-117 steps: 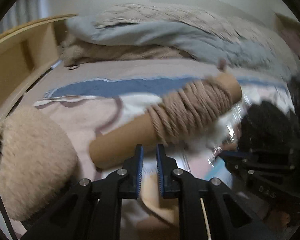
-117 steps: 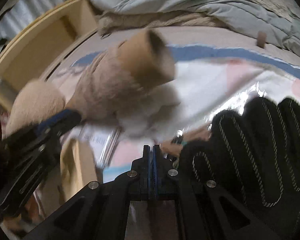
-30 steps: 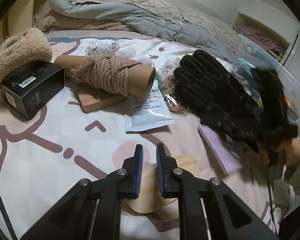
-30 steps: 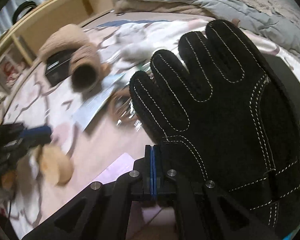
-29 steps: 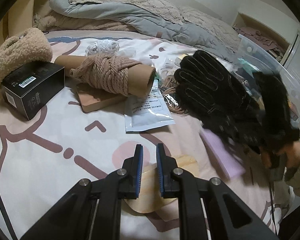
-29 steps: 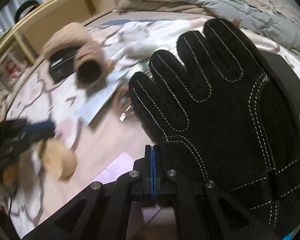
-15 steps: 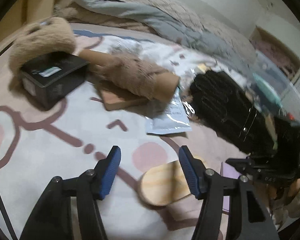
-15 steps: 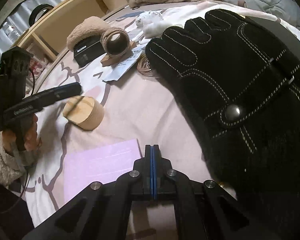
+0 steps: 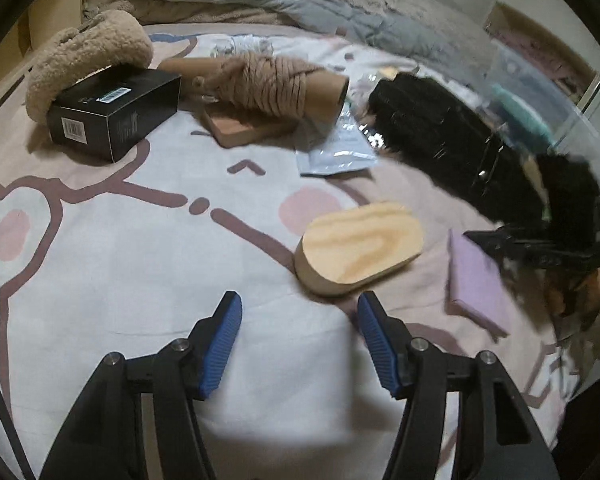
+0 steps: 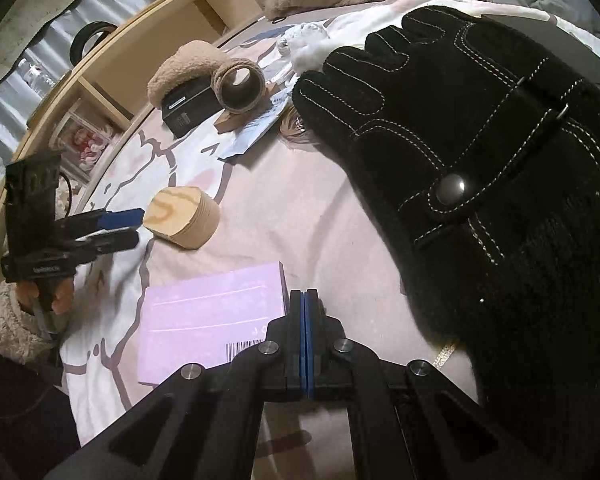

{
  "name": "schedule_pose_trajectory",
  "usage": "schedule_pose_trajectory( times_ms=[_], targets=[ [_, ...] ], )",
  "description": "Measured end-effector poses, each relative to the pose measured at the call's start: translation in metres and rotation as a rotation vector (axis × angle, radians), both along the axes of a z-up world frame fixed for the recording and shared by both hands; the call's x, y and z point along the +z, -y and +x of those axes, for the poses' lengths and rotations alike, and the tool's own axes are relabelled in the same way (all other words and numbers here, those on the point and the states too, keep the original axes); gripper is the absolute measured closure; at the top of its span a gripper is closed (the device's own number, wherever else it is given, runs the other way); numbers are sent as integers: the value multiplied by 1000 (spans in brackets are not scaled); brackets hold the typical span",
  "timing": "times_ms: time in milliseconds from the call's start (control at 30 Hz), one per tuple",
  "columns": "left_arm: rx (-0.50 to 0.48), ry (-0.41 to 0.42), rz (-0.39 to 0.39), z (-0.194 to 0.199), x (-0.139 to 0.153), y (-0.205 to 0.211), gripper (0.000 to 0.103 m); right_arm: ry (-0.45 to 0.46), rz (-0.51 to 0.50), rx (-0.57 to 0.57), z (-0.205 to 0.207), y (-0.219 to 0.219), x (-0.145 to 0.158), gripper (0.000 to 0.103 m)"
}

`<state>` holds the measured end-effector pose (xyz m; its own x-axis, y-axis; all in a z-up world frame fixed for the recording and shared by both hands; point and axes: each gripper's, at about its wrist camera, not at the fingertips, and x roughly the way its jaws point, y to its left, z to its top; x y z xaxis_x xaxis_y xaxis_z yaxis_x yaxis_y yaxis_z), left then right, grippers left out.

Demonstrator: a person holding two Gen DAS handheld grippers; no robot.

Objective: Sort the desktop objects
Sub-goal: 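Open the left tool and lower it around the wooden oval block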

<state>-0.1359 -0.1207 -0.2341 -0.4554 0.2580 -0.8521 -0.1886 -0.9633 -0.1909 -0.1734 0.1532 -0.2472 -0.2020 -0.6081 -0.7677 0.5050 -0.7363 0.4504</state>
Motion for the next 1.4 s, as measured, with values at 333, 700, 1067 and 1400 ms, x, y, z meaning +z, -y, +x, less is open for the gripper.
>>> schedule_pose_trajectory(
  times_ms=[333, 700, 1067, 1400],
  targets=[
    [121, -64, -134, -21, -4, -1, 42, -25, 10, 2, 4, 3, 1, 102],
    [167, -191, -3, -6, 22, 18, 3, -187, 87, 19, 27, 8, 11, 102],
    [9, -201, -1, -10, 18, -28, 1, -237, 170, 64, 44, 15, 15, 102],
    [-59, -163, -56, -26, -9, -56, 0, -197, 88, 4, 44, -4, 23, 35]
  ],
)
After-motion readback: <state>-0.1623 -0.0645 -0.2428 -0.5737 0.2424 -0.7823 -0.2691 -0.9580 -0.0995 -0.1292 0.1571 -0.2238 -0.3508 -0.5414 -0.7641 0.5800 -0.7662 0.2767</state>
